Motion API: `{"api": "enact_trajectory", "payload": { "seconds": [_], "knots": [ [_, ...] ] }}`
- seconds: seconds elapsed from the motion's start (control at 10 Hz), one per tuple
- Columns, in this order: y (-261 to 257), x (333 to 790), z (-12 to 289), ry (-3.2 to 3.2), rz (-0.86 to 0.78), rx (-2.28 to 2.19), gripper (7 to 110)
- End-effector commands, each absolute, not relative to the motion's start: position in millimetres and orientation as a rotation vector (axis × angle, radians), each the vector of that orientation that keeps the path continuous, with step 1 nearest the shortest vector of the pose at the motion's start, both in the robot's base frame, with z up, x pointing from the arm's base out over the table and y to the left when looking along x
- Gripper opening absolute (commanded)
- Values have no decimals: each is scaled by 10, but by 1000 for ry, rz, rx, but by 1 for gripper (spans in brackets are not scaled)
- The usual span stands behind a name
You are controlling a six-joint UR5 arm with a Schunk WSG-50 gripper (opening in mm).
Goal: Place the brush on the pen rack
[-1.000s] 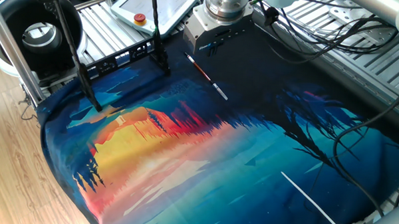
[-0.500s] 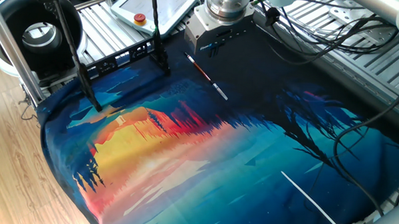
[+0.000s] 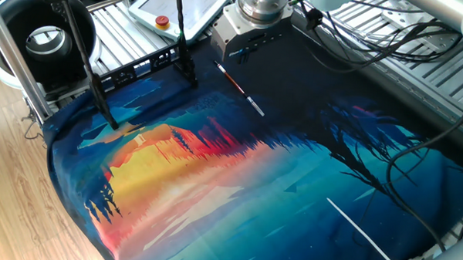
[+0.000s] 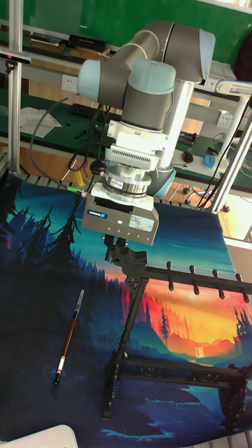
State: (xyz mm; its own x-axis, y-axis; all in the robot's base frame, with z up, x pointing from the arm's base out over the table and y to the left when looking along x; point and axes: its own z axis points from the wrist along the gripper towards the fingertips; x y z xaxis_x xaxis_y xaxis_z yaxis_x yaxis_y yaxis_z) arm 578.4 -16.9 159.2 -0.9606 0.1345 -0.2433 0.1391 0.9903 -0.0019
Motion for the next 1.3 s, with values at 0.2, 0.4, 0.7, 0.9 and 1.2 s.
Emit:
{"api": "enact_trajectory", "payload": {
  "seconds": [0.2, 0.4, 0.7, 0.9, 1.2],
  "knots": [
    [-378, 6338, 1831, 2650, -136, 105, 7],
    [-45, 6228, 1758, 2708, 54, 126, 7],
    [-283, 6190, 1323, 2797, -32, 31, 7],
    [-391, 6529, 700, 2762, 54, -40, 22],
    [-733, 6712, 513, 2743, -11, -4, 22]
  ]
}}
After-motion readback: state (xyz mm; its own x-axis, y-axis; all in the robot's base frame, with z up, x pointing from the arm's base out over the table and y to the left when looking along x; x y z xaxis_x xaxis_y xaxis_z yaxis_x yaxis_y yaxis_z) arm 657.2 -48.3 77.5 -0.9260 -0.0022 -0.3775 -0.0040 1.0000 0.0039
